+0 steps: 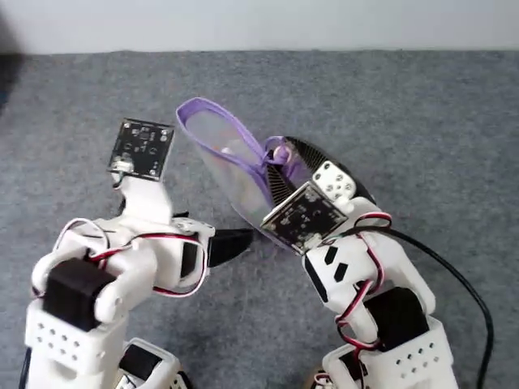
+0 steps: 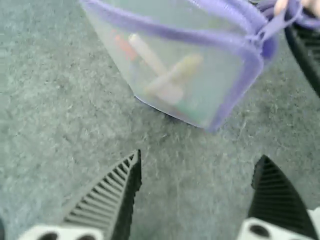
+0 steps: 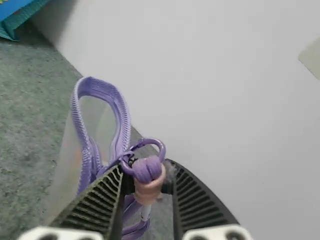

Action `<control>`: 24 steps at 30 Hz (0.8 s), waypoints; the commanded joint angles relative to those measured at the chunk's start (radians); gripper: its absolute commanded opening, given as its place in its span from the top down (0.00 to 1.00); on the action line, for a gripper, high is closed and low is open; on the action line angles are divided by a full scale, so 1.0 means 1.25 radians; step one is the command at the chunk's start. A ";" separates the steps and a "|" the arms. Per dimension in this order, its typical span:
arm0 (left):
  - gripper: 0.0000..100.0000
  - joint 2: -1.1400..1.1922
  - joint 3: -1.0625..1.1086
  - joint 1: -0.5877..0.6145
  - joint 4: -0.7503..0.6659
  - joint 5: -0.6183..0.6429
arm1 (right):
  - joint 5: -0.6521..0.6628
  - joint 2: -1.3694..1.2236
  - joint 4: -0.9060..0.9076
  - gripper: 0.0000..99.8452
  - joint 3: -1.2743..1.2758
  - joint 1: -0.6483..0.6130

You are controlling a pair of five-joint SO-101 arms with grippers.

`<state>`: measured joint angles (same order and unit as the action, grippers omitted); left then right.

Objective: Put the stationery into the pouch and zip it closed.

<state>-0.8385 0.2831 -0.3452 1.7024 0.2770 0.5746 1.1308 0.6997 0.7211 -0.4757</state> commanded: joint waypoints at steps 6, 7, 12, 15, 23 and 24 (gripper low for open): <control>0.66 -0.010 0.044 -0.010 -0.161 0.044 | 0.034 0.008 0.002 0.99 -0.055 -0.026; 0.66 -0.011 0.051 -0.010 -0.177 0.054 | 0.034 0.008 0.002 0.99 -0.055 -0.026; 0.66 -0.010 0.080 -0.012 -0.247 0.072 | 0.033 0.008 0.001 0.99 -0.055 -0.026; 0.66 -0.010 0.131 -0.045 -0.293 0.079 | 0.033 0.008 0.001 0.99 -0.055 -0.026; 0.66 -0.012 0.185 -0.010 -0.349 0.125 | 0.033 0.009 0.002 0.99 -0.054 -0.021; 0.66 -0.012 0.185 0.016 -0.349 0.133 | 0.028 0.009 0.002 0.99 -0.054 -0.020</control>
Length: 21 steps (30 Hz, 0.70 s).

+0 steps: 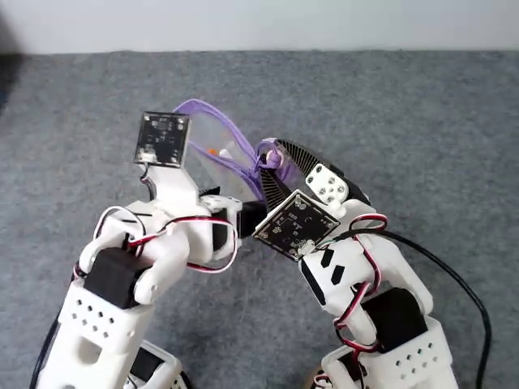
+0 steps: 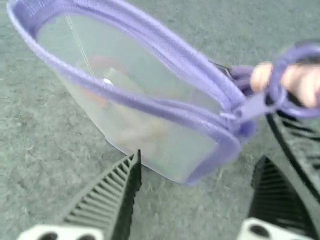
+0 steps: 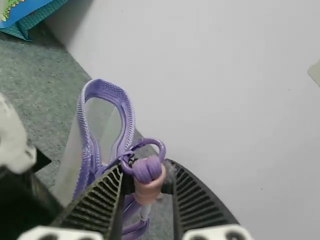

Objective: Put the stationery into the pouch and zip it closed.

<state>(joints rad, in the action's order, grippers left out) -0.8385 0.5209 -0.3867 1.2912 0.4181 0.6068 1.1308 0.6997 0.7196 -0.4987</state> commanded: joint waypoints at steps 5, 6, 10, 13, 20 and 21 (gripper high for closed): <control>0.66 -0.015 -0.004 0.153 -0.014 0.023 | -0.026 0.017 0.071 0.99 -0.055 0.023; 0.66 -0.015 -0.008 0.158 -0.006 0.023 | -0.026 0.018 0.084 0.99 -0.055 0.024; 0.66 -0.016 -0.012 0.160 0.017 0.022 | -0.026 0.018 0.094 0.99 -0.056 0.036; 0.66 -0.016 -0.017 0.160 0.034 0.010 | -0.026 0.018 0.101 0.99 -0.056 0.041; 0.66 -0.016 -0.131 0.160 0.167 -0.137 | -0.027 0.009 0.101 0.99 -0.043 0.034; 0.66 -0.016 -0.148 0.160 0.187 -0.158 | -0.027 0.009 0.101 0.99 -0.036 0.033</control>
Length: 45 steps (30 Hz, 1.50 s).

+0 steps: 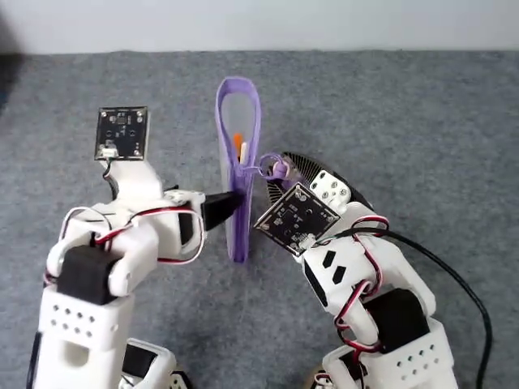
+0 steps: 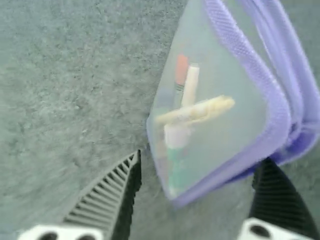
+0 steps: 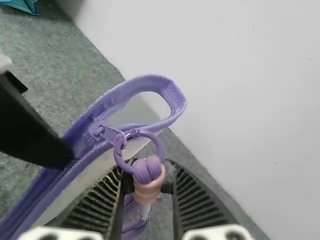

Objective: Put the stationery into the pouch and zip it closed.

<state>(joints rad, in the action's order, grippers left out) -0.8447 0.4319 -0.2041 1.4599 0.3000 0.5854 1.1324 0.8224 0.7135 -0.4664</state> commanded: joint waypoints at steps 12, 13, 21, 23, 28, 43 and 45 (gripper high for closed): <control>0.66 -0.010 -0.152 -0.135 0.131 -0.104 | -0.010 0.007 -0.004 0.99 -0.023 -0.069; 0.66 -0.006 -0.152 -0.157 0.126 -0.091 | -0.009 0.007 -0.004 0.99 -0.023 -0.072; 0.66 -0.011 -0.055 -0.169 0.014 -0.025 | -0.004 0.007 -0.004 0.99 -0.023 -0.071; 0.66 -0.011 -0.041 -0.129 -0.010 -0.011 | -0.004 0.008 -0.004 0.99 -0.023 -0.068; 0.66 -0.011 -0.012 -0.065 -0.045 -0.014 | -0.004 0.015 0.002 0.99 -0.025 -0.067; 0.80 -0.011 -0.014 -0.070 -0.043 -0.068 | 0.004 0.017 0.010 0.99 -0.055 -0.066; 0.82 -0.011 -0.015 -0.070 -0.043 -0.080 | 0.014 0.017 0.046 0.99 -0.055 -0.066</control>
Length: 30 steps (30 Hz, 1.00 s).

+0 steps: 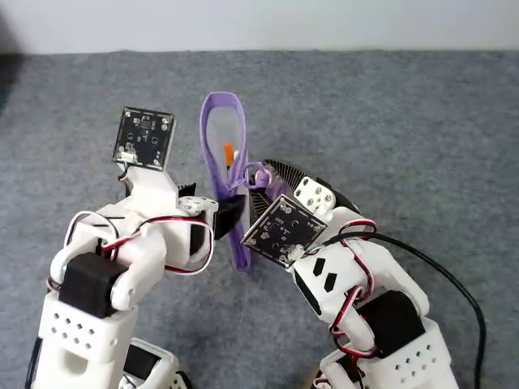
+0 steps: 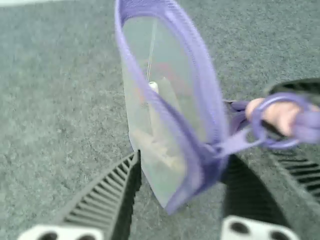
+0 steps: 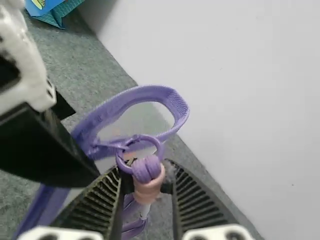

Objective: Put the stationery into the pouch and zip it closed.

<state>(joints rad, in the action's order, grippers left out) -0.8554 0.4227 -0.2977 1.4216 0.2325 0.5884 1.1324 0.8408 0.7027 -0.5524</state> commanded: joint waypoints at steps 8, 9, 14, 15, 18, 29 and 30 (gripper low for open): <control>0.83 -0.002 -0.006 0.006 -0.014 -0.020 | -0.007 0.061 0.080 0.99 -0.042 -0.004; 0.83 -0.002 -0.006 0.006 -0.014 -0.020 | -0.006 0.063 0.088 0.99 -0.042 -0.004; 0.83 -0.002 0.012 0.011 -0.075 -0.017 | -0.012 0.071 0.145 0.99 -0.044 -0.031; 0.83 -0.002 0.020 0.011 -0.093 -0.016 | -0.012 0.071 0.145 0.99 -0.044 -0.040; 0.83 -0.002 0.052 0.011 -0.150 0.010 | -0.034 0.071 0.141 0.99 -0.043 -0.052; 0.83 -0.002 0.082 0.004 -0.177 0.004 | -0.050 0.071 0.145 0.99 -0.043 -0.047; 0.83 -0.002 0.082 -0.002 -0.178 0.004 | -0.050 0.071 0.143 0.99 -0.043 -0.047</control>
<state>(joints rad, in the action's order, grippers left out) -0.8447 0.5301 -0.2992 1.2283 0.2325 0.5363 1.2060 1.0111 0.6997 -0.6030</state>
